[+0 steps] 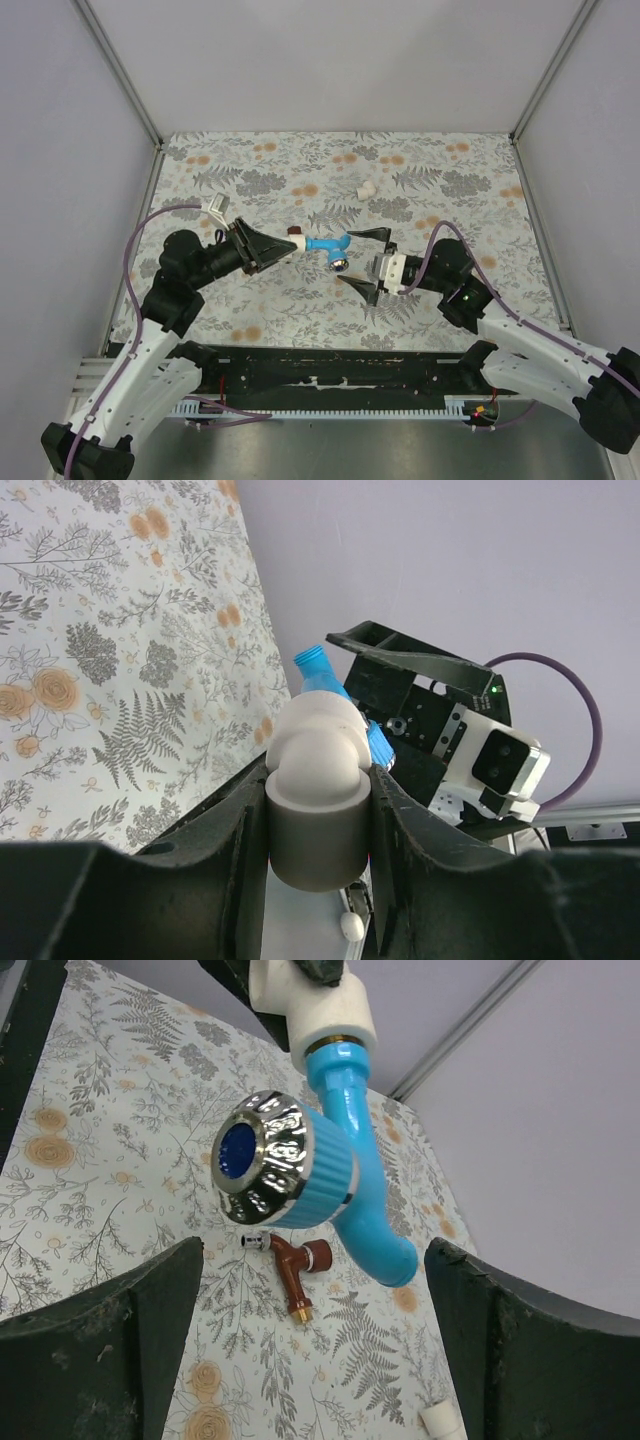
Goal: Install the water faucets
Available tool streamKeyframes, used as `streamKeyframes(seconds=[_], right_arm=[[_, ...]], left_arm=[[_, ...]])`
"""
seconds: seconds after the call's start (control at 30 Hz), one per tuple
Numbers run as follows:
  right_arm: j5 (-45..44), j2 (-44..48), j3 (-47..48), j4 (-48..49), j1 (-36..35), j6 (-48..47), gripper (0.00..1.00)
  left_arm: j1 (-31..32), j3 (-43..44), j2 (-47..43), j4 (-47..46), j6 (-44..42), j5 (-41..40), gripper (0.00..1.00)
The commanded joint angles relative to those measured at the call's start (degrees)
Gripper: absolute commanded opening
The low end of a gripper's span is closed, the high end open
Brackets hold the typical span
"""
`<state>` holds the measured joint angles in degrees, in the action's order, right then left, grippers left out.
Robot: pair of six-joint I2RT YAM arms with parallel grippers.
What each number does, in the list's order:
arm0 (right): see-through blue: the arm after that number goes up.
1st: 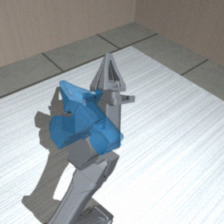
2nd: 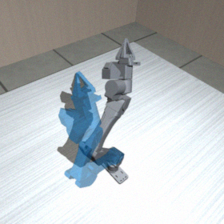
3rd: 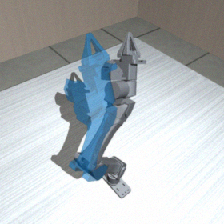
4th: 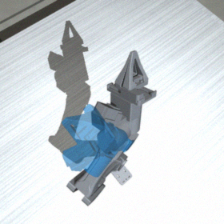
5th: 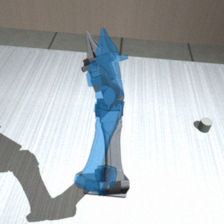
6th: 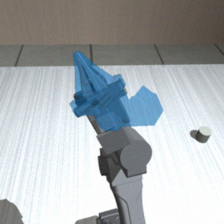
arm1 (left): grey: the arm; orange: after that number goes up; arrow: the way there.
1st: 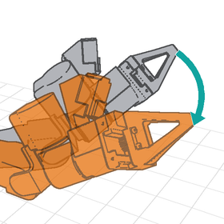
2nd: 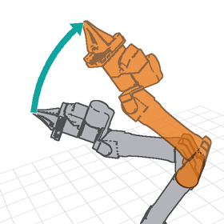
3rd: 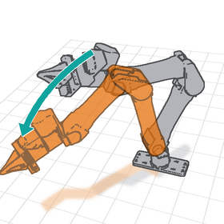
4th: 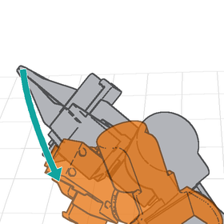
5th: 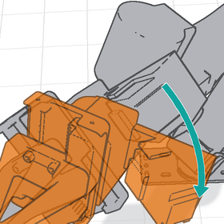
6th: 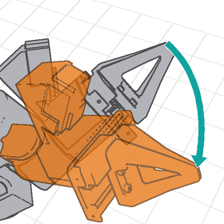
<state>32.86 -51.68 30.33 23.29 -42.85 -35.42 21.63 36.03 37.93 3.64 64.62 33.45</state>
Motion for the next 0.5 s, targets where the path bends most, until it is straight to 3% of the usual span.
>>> streamKeyframes(seconds=[0.0,0.47], right_arm=[[3.43,-1.49,4.12,5.80,-0.39,0.96,0.98],[6.16,-6.06,6.85,13.71,-0.39,17.47,0.66]], left_arm=[[-0.01,3.96,0.39,-5.22,3.41,2.58,0.02],[0.08,1.94,0.48,-9.18,1.75,5.13,0.02]])
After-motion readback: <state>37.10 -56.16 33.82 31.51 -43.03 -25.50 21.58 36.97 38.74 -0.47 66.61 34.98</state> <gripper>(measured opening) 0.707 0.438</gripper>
